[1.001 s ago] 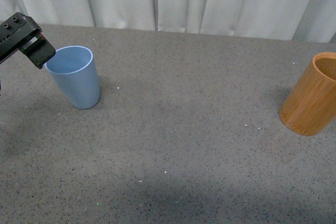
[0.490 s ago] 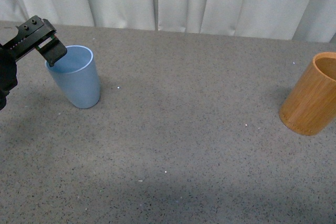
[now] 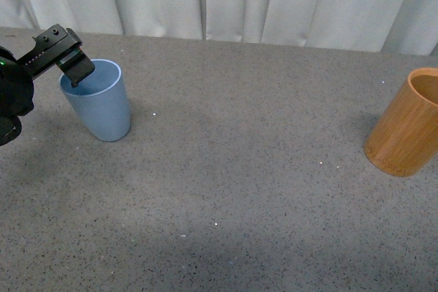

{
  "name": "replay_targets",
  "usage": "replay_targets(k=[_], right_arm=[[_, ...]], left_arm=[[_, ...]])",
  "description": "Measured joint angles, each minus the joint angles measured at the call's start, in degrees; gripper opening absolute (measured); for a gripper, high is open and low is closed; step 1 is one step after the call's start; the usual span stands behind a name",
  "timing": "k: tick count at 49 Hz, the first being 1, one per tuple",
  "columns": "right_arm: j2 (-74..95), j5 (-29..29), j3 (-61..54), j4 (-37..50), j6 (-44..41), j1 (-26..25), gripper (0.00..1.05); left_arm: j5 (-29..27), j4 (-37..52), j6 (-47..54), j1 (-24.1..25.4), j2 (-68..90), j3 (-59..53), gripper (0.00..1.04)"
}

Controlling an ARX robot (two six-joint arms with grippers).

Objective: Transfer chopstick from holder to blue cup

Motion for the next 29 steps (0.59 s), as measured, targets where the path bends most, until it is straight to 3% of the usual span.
replay_targets(k=[29], right_arm=[[0.0,0.0,0.0,0.0,0.0,0.0,0.95]], left_arm=[[-1.4,-1.4,-0.2,0.6,2.2,1.4,0.95]])
